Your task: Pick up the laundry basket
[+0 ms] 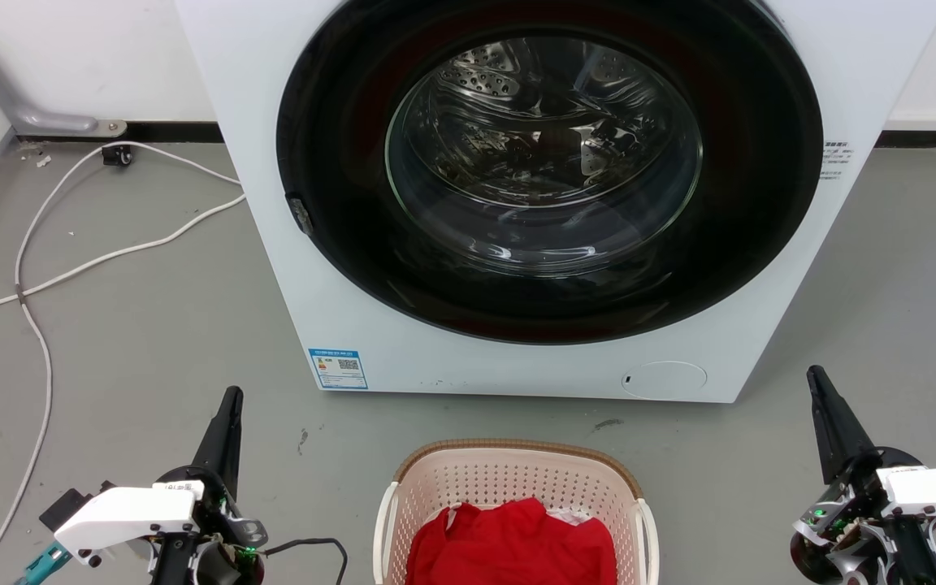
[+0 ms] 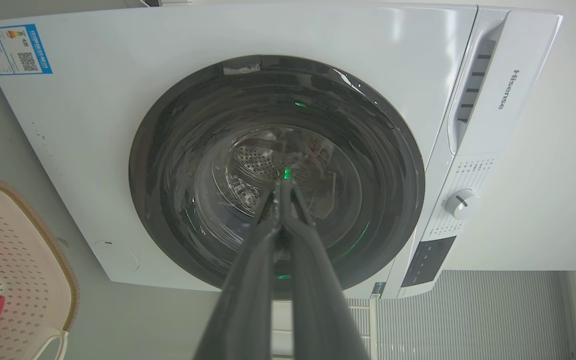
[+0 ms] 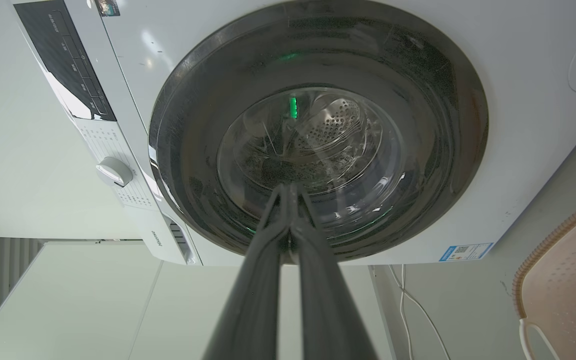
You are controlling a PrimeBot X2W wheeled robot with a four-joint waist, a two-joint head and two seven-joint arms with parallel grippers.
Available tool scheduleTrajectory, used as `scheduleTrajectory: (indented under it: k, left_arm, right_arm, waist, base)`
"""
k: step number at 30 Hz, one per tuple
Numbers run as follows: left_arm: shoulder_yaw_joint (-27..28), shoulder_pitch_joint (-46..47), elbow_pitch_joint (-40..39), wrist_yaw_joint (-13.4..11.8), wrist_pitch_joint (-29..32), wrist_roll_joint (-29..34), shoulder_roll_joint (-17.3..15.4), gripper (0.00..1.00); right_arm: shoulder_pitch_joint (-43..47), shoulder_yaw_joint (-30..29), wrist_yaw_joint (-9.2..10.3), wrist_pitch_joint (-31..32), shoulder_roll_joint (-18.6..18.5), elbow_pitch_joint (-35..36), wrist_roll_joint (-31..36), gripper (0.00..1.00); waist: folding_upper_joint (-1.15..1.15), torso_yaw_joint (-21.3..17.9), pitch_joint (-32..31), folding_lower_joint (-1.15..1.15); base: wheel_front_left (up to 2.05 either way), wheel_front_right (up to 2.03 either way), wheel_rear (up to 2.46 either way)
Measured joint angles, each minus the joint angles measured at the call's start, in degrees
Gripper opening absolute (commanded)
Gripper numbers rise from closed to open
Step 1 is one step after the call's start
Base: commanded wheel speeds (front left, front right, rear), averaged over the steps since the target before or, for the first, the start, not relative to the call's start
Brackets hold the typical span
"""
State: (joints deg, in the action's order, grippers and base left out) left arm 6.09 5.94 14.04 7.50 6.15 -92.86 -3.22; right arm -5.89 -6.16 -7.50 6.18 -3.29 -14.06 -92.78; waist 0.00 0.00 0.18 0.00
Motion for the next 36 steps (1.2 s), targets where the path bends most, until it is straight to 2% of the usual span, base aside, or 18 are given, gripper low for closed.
scheduleTrajectory:
  k: [29, 30, 36]
  left_arm:
    - [0.12, 0.04, 0.01, 0.00, 0.24, 0.29, 0.09, 0.00]
    - [0.08, -0.04, 0.23, -0.01, 0.24, 0.30, 0.11, 1.00]
    - [-0.36, -2.32, 1.81, -0.03, -0.89, 1.56, 0.47, 1.00]
  right_arm:
    - [-0.01, -0.13, 0.00, 0.16, 0.09, -0.01, 0.07, 0.00]
    - [0.09, -0.12, 0.00, 0.15, 0.09, -0.21, 0.05, 1.00]
    - [2.52, 0.27, 0.02, -1.02, 0.31, -2.18, 0.91, 1.00]
  waist:
    - [0.00, 0.00, 0.00, 0.00]
    - [0.00, 0.00, 0.00, 0.00]
    - [0.00, -0.02, 0.02, 0.00]
  base:
    - [0.00, 0.00, 0.00]
    - [0.00, 0.00, 0.00]
    - [0.00, 0.00, 0.00]
